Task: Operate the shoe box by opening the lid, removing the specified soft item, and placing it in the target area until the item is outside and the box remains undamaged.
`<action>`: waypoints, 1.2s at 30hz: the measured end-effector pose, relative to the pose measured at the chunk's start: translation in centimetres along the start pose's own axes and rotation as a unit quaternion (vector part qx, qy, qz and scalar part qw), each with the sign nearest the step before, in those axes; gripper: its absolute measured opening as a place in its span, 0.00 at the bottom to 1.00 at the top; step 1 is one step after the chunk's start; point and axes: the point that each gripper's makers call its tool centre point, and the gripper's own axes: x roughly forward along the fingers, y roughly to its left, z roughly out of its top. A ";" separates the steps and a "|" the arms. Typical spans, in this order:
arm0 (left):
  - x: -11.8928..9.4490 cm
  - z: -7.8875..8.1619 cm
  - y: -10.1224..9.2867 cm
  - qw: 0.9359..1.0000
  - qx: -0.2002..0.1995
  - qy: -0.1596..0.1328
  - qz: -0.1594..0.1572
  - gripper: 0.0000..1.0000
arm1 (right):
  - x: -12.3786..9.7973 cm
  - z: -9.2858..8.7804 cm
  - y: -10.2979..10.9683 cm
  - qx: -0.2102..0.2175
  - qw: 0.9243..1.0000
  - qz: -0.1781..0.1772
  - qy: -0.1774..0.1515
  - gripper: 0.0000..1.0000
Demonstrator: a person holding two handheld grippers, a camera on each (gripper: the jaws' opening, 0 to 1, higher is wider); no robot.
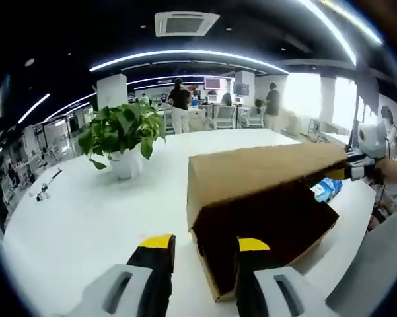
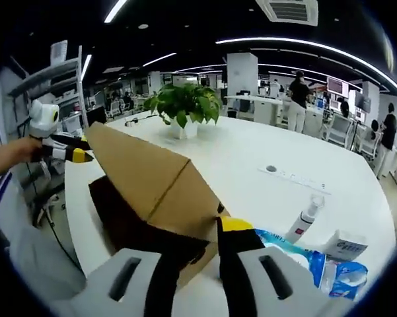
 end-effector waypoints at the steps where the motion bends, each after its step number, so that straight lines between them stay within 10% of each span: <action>1: 0.0 0.0 -0.1 1.000 0.003 0.000 -0.001 0.37 | 0.0 -0.1 0.1 -0.003 1.000 0.002 -0.002 0.21; 26: 0.2 -4.9 -3.9 0.995 0.039 0.056 -0.070 0.53 | -0.7 -5.6 4.7 -0.062 0.994 0.080 0.044 0.50; 36: 0.8 -7.1 -4.6 0.993 0.019 0.085 -0.085 0.56 | -0.4 -7.1 6.1 -0.013 0.992 0.109 0.062 0.61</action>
